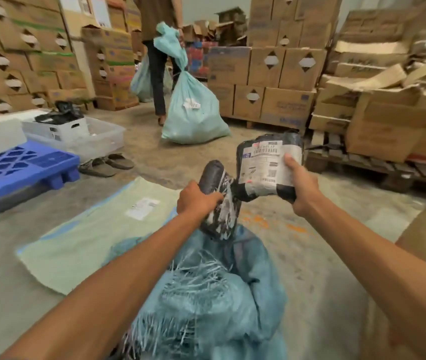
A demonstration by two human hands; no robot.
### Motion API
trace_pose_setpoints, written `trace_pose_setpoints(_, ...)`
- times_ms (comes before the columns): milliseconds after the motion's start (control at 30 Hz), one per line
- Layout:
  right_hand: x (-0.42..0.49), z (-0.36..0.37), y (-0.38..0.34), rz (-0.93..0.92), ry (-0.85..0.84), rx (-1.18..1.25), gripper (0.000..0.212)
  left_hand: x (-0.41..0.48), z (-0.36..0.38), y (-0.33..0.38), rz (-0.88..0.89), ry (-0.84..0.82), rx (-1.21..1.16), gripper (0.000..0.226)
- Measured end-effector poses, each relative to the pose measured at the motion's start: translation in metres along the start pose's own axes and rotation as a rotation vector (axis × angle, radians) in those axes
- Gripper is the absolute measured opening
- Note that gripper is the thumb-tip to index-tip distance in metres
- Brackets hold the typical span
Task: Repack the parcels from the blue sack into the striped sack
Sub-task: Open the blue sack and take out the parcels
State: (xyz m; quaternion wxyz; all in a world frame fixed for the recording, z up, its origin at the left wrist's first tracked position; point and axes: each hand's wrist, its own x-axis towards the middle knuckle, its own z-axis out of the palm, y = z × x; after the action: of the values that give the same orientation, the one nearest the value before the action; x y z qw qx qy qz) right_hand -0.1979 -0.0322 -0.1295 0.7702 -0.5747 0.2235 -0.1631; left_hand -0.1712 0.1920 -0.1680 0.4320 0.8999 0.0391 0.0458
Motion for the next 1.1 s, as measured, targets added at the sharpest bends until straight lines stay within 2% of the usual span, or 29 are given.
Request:
trace_pose_setpoints(133,-0.003,-0.036,0.012,0.045,0.021,0.058,0.058,-0.003,0.016,-0.001,-0.026,-0.029,-0.036,0.060)
trace_pose_setpoints(233,-0.017,-0.040,0.014,0.082,-0.019,0.090,0.056,0.000,-0.017,-0.005,-0.051,0.028,-0.113,0.060)
trace_pose_setpoints(400,-0.073,0.003,0.012,0.163,-0.235,0.117,0.054,-0.007,-0.144,-0.031,-0.066,0.128,-0.270,0.073)
trace_pose_setpoints(467,-0.107,0.023,0.014,0.213,-0.353,0.120,0.050,-0.020,-0.198,-0.049,-0.066,0.137,-0.315,0.063)
trace_pose_setpoints(567,-0.164,0.049,0.034,0.343,-0.512,0.077,0.061,-0.056,-0.276,-0.094,-0.103,0.123,-0.391,0.050)
trace_pose_setpoints(633,-0.194,0.057,0.056,0.444,-0.558,-0.007,0.064,-0.082,-0.308,-0.131,-0.156,0.099,-0.430,0.043)
trace_pose_setpoints(700,-0.227,0.059,0.087,0.546,-0.563,-0.130,0.063,-0.109,-0.326,-0.173,-0.247,0.048,-0.484,0.040)
trace_pose_setpoints(800,-0.276,0.048,0.139,0.713,-0.563,-0.219,0.048,-0.150,-0.329,-0.230,-0.403,-0.029,-0.525,0.037)
trace_pose_setpoints(867,-0.304,0.037,0.169,0.811,-0.539,-0.195,0.038,-0.175,-0.327,-0.268,-0.504,-0.088,-0.530,0.050)
trace_pose_setpoints(933,-0.318,0.023,0.195,0.872,-0.506,-0.179,0.041,-0.193,-0.321,-0.301,-0.554,-0.130,-0.534,0.062)
trace_pose_setpoints(967,-0.319,0.018,0.205,0.882,-0.500,-0.196,0.047,-0.201,-0.319,-0.313,-0.570,-0.137,-0.525,0.062)
trace_pose_setpoints(1033,-0.316,0.010,0.214,0.877,-0.469,-0.226,0.056,-0.211,-0.314,-0.332,-0.590,-0.141,-0.513,0.045)
trace_pose_setpoints(1100,-0.309,0.007,0.217,0.852,-0.421,-0.223,0.053,-0.217,-0.312,-0.348,-0.622,-0.137,-0.526,0.039)
